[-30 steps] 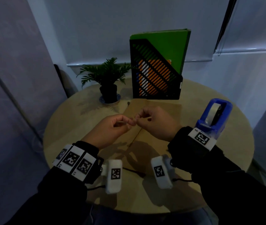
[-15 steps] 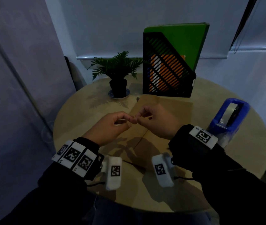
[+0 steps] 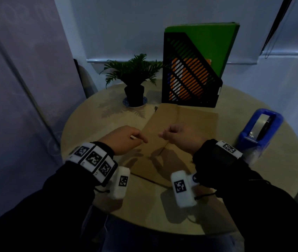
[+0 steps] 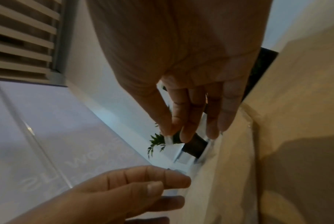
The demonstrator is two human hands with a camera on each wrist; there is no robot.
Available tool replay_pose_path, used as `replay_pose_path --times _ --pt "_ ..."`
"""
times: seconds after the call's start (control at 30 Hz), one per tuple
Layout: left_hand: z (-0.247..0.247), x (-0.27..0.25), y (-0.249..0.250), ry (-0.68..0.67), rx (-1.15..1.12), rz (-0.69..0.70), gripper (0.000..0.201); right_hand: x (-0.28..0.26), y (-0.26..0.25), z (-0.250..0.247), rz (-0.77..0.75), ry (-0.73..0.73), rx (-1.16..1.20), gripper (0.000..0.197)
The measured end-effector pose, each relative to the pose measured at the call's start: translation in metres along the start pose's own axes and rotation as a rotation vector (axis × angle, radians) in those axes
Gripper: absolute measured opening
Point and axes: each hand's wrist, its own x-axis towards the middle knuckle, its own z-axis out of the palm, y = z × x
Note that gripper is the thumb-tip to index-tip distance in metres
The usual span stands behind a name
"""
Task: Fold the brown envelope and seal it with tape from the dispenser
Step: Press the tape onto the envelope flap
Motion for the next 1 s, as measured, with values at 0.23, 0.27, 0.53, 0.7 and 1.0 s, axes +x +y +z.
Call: replay_pose_path --times 0.23,0.27,0.53,0.7,1.0 --pt "0.006 0.020 -0.001 -0.218 0.269 0.000 0.026 0.013 0.017 0.009 0.147 -0.050 -0.048 0.028" --pt "0.007 0.022 -0.002 -0.230 0.278 -0.004 0.028 0.013 0.017 0.010 0.152 -0.067 -0.061 0.026" --pt "0.017 0.026 -0.009 -0.317 0.302 -0.006 0.032 0.021 0.018 0.016 0.210 -0.173 -0.117 0.043" --pt "0.015 0.026 -0.009 -0.327 0.327 0.027 0.035 0.028 0.015 0.020 0.252 -0.230 -0.165 0.033" --pt "0.011 0.024 -0.012 -0.340 0.357 0.078 0.035 0.033 0.009 0.019 0.271 -0.317 -0.273 0.038"
